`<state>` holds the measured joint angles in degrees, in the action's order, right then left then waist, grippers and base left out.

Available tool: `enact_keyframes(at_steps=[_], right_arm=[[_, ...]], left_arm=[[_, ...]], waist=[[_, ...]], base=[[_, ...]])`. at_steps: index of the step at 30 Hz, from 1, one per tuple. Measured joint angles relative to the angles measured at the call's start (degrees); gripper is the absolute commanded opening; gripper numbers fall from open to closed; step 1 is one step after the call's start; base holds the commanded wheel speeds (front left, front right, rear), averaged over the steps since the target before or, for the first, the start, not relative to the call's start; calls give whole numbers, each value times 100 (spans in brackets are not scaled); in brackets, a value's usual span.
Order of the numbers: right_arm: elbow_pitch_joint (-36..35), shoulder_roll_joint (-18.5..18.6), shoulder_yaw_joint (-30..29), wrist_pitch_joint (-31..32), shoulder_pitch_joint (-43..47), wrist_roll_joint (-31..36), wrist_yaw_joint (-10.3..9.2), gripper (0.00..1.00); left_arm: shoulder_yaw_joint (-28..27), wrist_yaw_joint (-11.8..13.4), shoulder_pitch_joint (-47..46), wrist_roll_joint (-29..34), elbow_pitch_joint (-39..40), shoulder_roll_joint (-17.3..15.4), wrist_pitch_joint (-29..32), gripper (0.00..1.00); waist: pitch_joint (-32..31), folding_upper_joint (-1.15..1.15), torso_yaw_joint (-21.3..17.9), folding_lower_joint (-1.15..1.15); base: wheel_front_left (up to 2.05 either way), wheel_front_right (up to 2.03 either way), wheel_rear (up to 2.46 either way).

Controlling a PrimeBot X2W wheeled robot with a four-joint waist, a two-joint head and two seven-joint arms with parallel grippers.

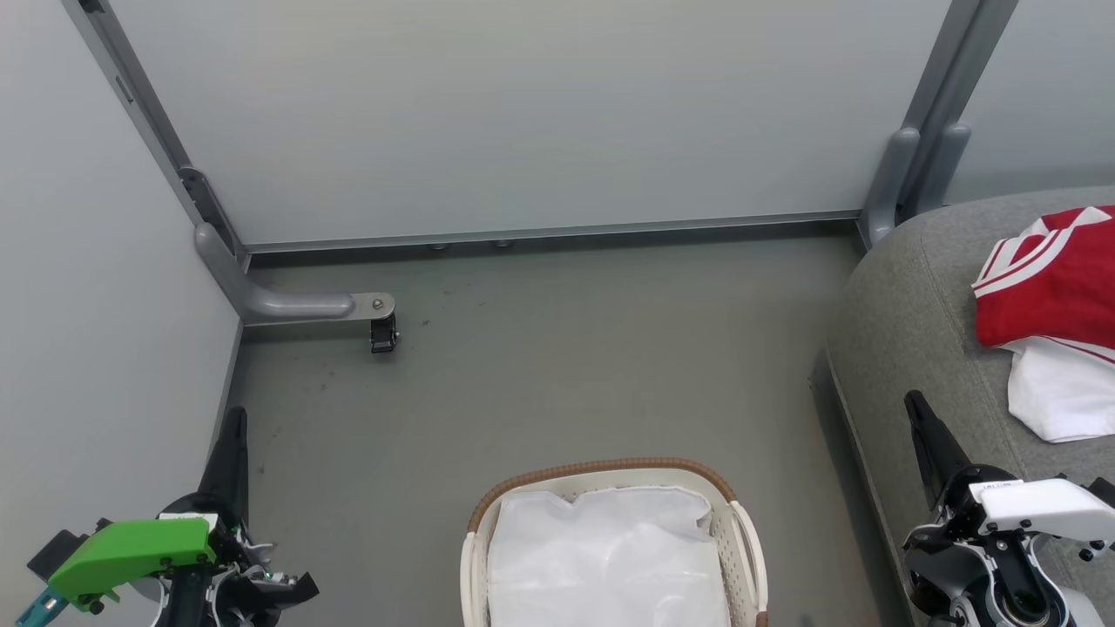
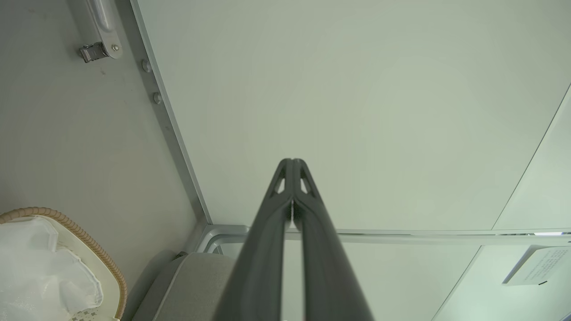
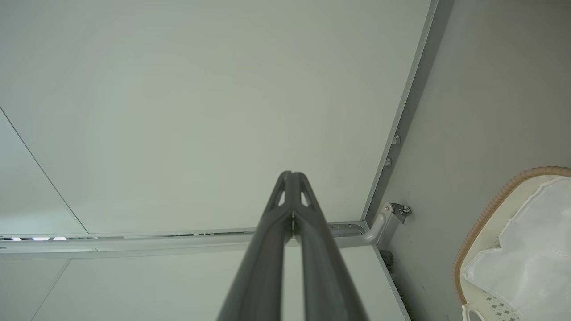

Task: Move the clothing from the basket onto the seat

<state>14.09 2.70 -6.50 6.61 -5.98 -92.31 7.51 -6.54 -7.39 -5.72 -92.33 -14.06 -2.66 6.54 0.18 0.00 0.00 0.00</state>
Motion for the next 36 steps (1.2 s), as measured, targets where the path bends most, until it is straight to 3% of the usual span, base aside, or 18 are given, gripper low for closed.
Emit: enact_keyframes(at_steps=[36], right_arm=[[-1, 2, -1, 0, -2, 0, 0, 0]], left_arm=[[1, 0, -10, 0, 2, -2, 1, 0]], waist=[[0, 0, 0, 0]], base=[[0, 0, 0]])
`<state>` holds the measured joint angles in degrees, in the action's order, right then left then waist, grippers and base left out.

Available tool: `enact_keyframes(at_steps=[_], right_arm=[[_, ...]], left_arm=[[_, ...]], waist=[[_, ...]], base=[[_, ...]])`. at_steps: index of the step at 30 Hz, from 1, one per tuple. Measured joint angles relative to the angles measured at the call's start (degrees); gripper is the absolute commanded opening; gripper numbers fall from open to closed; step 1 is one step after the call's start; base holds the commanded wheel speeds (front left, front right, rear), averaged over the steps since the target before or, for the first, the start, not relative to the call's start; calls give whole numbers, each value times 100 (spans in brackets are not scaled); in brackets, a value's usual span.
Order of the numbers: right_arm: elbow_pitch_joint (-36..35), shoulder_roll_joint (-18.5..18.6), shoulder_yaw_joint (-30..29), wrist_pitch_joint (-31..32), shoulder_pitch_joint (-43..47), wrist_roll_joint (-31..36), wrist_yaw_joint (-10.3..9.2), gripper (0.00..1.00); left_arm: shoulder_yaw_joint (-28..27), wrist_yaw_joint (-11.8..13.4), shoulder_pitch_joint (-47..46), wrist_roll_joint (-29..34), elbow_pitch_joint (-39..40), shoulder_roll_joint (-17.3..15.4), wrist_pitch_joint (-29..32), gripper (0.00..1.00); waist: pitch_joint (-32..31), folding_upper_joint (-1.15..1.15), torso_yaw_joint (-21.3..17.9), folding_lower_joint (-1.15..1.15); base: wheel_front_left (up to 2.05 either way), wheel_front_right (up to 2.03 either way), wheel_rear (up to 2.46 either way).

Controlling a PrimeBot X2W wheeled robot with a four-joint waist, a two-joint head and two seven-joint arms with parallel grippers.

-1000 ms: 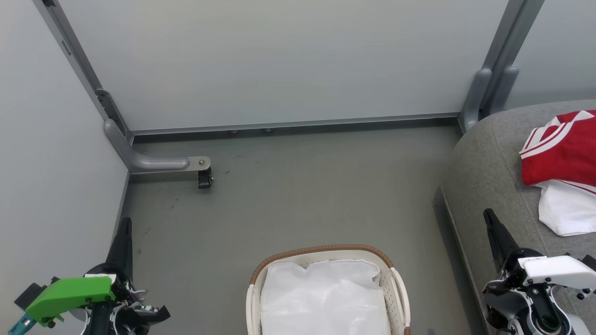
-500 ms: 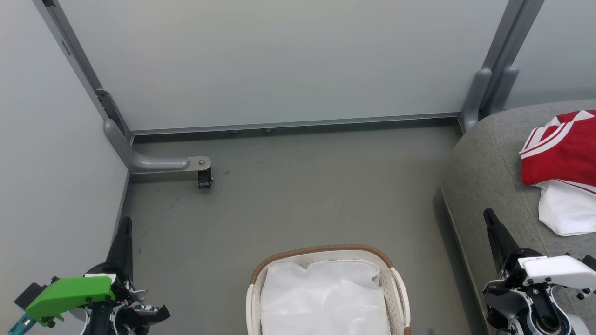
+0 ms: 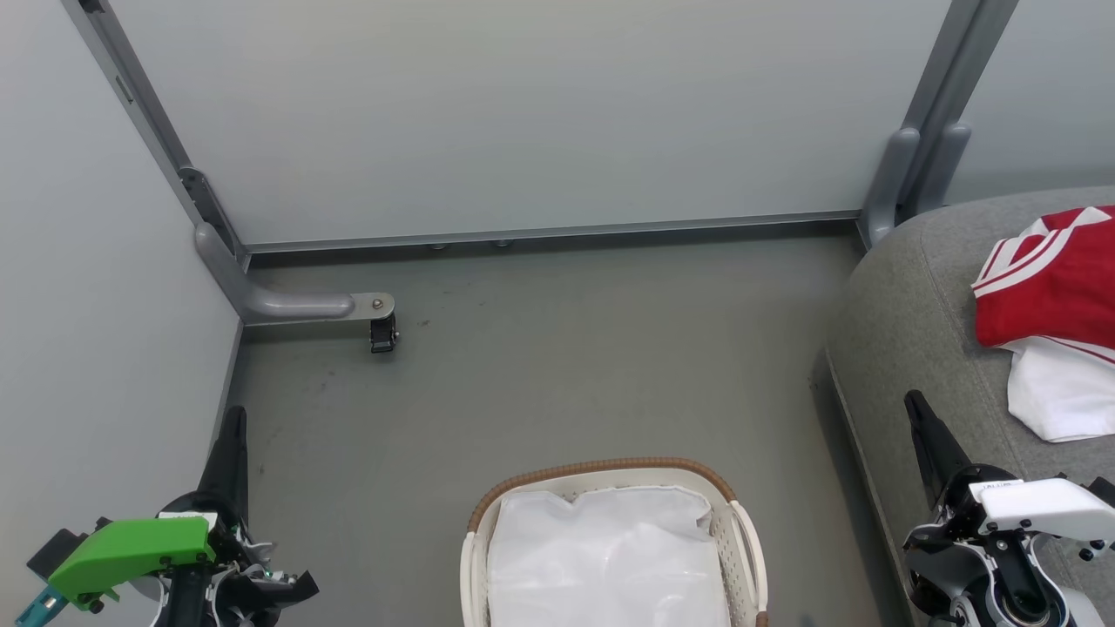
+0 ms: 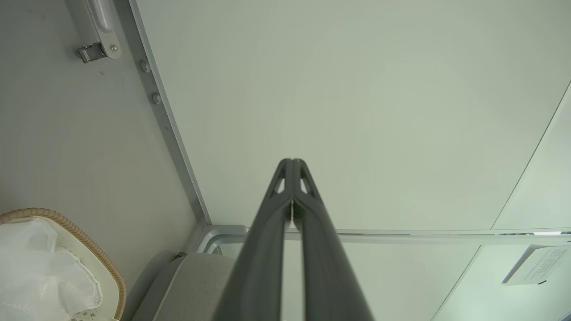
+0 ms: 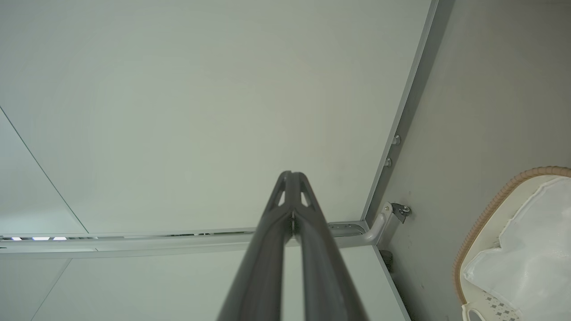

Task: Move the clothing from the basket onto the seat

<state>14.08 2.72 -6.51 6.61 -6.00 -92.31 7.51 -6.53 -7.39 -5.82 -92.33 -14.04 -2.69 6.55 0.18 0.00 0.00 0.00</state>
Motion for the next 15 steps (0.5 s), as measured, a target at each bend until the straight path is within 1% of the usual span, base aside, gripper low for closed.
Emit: enact_keyframes(at_steps=[15], right_arm=[[0, 0, 0, 0, 0, 0, 0, 0]], left_arm=[[0, 0, -1, 0, 0, 0, 0, 0]], waist=[[0, 0, 0, 0]], base=[[0, 0, 0]])
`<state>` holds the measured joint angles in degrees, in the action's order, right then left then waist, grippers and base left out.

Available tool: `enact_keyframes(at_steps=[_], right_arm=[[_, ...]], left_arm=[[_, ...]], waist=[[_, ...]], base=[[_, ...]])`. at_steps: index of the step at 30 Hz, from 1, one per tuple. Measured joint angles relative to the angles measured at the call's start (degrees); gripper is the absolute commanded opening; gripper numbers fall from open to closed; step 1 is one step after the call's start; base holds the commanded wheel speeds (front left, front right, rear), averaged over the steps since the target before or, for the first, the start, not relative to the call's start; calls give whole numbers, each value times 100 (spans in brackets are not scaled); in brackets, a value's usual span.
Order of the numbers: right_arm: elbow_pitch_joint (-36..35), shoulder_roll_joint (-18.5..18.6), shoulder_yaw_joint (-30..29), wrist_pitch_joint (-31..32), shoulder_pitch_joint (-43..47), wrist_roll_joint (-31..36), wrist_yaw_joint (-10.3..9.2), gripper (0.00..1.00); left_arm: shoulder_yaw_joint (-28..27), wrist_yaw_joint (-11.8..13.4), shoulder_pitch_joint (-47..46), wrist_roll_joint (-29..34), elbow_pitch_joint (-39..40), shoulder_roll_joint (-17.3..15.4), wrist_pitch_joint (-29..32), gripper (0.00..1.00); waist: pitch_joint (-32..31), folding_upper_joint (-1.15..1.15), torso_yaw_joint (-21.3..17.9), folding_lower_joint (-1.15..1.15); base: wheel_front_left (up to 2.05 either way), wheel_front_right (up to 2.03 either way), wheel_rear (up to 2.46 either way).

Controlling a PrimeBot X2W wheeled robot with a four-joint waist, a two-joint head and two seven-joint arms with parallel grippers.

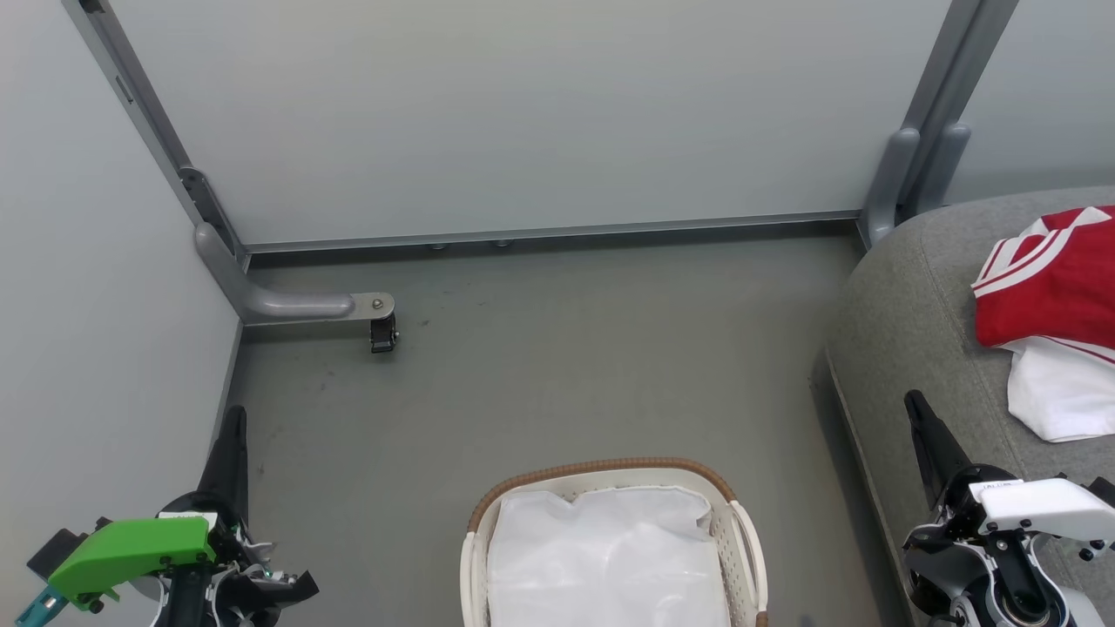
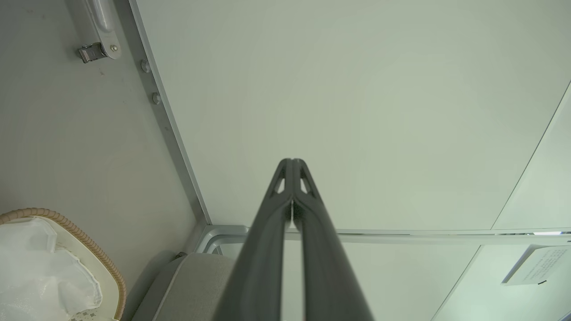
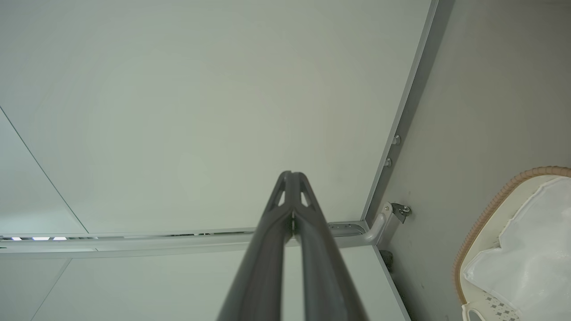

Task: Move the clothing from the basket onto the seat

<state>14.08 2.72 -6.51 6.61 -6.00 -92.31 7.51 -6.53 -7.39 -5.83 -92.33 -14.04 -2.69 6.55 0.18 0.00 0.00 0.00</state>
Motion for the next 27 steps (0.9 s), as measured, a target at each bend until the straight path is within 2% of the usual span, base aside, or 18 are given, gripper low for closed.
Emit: enact_keyframes(at_steps=[27], right_arm=[[0, 0, 0, 0, 0, 0, 0, 0]], left_arm=[[0, 0, -1, 0, 0, 0, 0, 0]], waist=[[0, 0, 0, 0]], base=[[0, 0, 0]])
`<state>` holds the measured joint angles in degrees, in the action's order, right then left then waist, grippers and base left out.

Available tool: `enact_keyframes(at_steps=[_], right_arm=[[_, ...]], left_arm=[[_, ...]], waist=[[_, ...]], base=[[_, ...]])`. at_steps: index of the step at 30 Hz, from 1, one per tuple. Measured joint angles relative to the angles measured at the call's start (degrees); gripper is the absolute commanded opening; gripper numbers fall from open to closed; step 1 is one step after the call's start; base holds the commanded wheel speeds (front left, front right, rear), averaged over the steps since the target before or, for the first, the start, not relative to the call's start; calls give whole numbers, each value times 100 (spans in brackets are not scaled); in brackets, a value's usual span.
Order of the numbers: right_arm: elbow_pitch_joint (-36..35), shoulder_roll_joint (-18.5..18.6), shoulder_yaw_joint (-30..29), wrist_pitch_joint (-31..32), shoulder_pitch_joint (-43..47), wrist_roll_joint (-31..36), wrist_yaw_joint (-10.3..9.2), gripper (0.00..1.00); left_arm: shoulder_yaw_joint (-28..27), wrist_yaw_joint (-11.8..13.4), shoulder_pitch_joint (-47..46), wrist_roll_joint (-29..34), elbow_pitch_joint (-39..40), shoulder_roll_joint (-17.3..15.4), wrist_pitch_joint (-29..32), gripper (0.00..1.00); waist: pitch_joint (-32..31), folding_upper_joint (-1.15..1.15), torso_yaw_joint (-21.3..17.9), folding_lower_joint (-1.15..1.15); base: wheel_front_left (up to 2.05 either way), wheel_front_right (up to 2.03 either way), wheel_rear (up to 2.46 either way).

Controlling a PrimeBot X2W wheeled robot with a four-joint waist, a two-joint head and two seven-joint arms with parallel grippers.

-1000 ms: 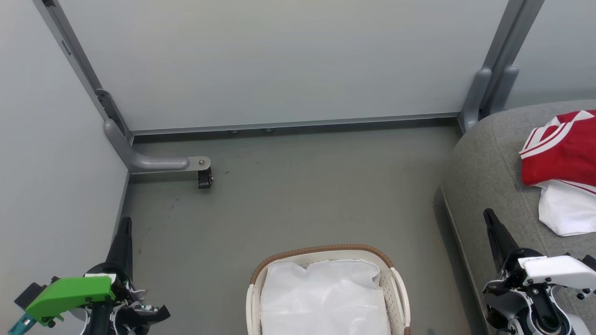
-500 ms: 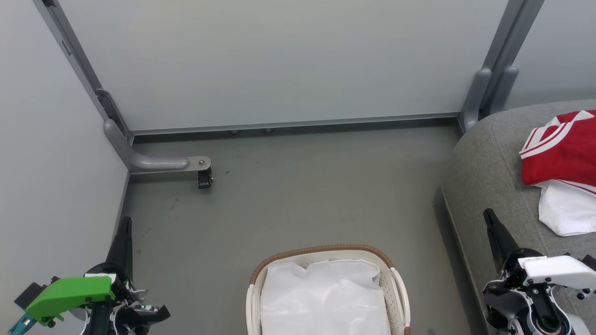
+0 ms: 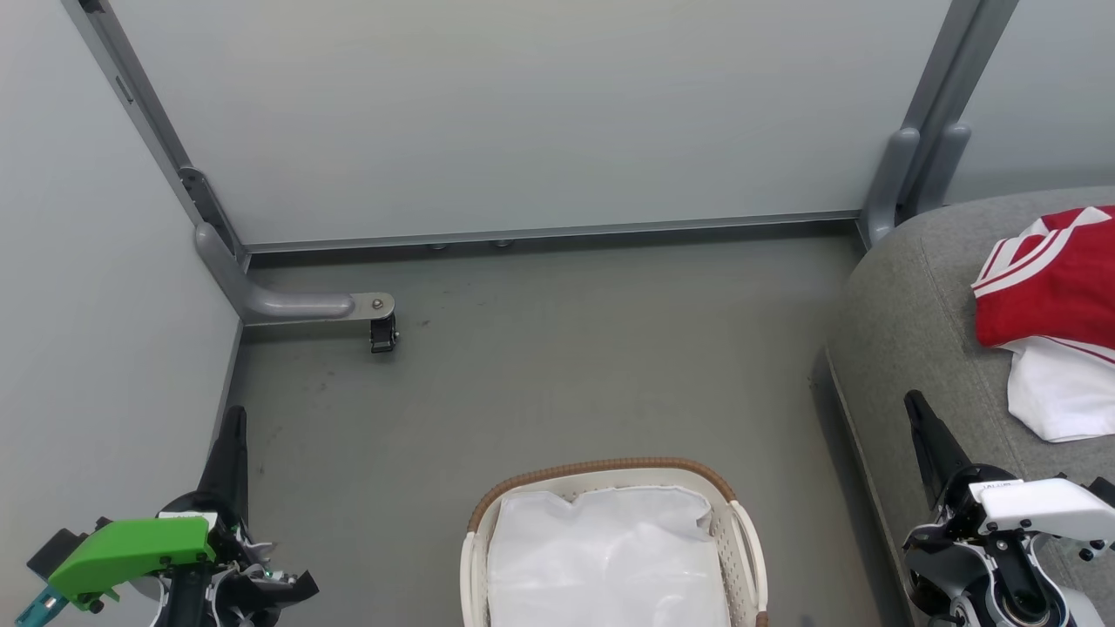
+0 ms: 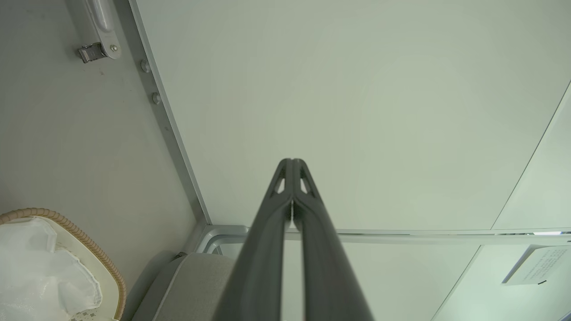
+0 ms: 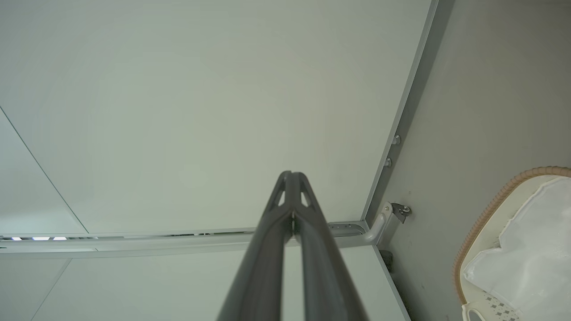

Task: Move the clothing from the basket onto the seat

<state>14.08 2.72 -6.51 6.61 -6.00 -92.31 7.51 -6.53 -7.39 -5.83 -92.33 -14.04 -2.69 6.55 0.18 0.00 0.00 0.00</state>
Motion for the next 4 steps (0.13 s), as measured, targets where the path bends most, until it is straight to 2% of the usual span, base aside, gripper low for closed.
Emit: enact_keyframes(at_steps=[4], right_arm=[[0, 0, 0, 0, 0, 0, 0, 0]], left_arm=[[0, 0, 0, 0, 0, 0, 0, 0]], waist=[[0, 0, 0, 0]], base=[[0, 0, 0]])
